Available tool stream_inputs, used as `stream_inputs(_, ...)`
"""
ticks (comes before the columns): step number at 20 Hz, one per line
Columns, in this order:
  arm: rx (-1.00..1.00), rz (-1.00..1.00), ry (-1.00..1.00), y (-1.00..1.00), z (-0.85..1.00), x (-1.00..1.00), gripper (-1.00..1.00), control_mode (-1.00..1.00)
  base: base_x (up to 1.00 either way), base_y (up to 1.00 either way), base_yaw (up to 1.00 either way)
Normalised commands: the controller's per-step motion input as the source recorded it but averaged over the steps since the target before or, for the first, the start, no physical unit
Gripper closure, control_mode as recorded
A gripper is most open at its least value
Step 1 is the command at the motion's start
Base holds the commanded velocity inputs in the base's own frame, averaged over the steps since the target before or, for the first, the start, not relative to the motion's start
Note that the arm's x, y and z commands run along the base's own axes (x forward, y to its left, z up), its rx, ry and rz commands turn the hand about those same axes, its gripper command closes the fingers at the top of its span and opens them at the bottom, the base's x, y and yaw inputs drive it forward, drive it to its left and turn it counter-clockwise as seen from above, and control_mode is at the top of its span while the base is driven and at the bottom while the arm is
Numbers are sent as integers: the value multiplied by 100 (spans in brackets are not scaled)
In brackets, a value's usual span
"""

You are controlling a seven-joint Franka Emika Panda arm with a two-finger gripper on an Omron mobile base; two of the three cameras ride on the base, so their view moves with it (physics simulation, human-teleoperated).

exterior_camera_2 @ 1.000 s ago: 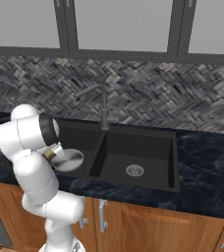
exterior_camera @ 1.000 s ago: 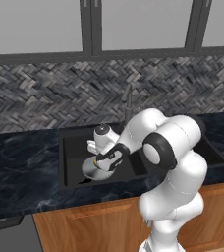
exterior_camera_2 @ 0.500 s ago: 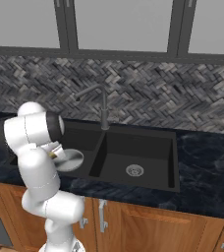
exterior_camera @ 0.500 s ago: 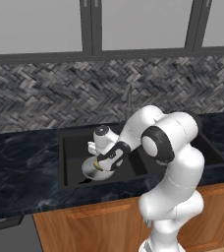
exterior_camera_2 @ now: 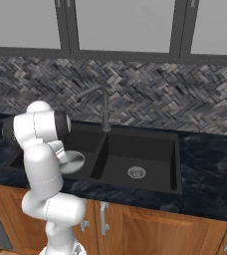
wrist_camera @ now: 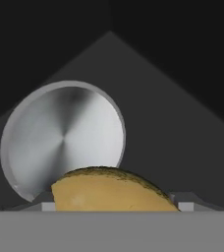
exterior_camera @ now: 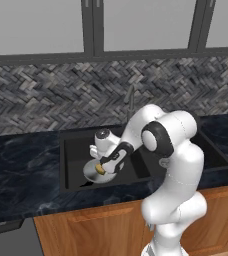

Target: Pick the pan and sponge and place them into the sink. Then turn on the water.

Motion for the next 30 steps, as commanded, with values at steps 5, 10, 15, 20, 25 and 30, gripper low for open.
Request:
stream_inputs(5,0,-3,2,0,-19,15,100,-100,0,0,0)
stream_inputs(10,0,-4,2,0,-17,12,100,-100,0,0,0)
stream_inputs(15,0,-4,2,1,-19,15,100,-100,0,0,0)
stream_inputs(20,0,-4,2,0,-18,16,100,-100,0,0,0)
stream_inputs(25,0,-3,2,1,-18,19,100,-100,0,0,0)
stream_inputs(30,0,-3,1,5,-19,23,100,-100,0,0,0)
